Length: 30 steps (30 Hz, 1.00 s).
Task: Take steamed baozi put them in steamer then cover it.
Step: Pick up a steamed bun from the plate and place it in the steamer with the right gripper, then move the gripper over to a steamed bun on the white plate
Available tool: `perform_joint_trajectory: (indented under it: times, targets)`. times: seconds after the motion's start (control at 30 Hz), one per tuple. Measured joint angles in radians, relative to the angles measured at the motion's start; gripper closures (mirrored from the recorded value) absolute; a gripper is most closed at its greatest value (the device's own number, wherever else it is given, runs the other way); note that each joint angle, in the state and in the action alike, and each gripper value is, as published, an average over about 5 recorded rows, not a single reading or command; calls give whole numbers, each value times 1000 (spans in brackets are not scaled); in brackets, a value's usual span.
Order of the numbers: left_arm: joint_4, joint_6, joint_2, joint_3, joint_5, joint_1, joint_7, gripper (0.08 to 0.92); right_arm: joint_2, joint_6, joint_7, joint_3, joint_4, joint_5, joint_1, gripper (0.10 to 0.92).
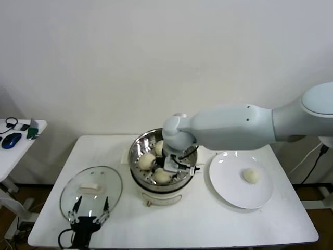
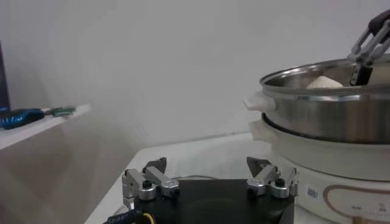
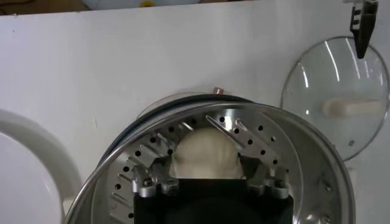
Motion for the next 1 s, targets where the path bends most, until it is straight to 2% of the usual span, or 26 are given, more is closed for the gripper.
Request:
perform_joint_trajectory:
  times: [0.3,0.63,0.8,1.0]
  targets:
    - [-6,0,-2,12,3,-2,1,177,-87,8,-79,-32,-12,136,102,202]
    - [3,2,1,15,1,-17,4,177,-307,-86,-174,-156,-82,382,279,202]
    - [7,2,2,14,-6,-29,4,177,-440,-146,-183,-215,-104,405,295,203]
    - [12,4,3,10,-10,-36,4,177,-577,-214,-163,-193,-148,354,193,203]
